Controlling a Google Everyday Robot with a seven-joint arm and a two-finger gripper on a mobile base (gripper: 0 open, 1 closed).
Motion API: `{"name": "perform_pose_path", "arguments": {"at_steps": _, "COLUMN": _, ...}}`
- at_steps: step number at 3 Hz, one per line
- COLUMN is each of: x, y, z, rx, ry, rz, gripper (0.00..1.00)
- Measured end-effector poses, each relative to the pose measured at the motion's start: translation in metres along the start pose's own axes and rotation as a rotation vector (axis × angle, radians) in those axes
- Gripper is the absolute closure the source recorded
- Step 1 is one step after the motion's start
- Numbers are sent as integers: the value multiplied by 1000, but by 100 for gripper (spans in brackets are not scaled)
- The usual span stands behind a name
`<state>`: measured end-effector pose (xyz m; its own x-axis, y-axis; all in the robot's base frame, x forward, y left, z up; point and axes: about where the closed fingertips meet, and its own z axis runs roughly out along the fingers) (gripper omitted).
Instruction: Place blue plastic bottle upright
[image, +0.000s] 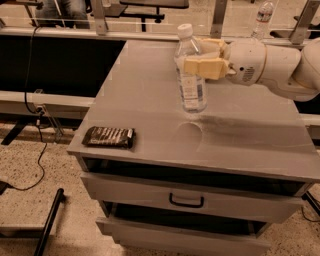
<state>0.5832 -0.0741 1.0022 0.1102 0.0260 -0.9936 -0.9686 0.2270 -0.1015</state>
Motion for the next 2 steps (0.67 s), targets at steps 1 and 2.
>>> {"name": "perform_pose_path", "arguments": {"at_steps": 1, "x": 7, "y": 4, "z": 9, "rx": -19, "ry": -111, "rz": 23, "gripper": 100}}
{"name": "perform_pose_path", "arguments": {"at_steps": 2, "x": 10, "y": 9, "z": 15, "rx": -19, "ry": -178, "rz": -1, "gripper": 100}}
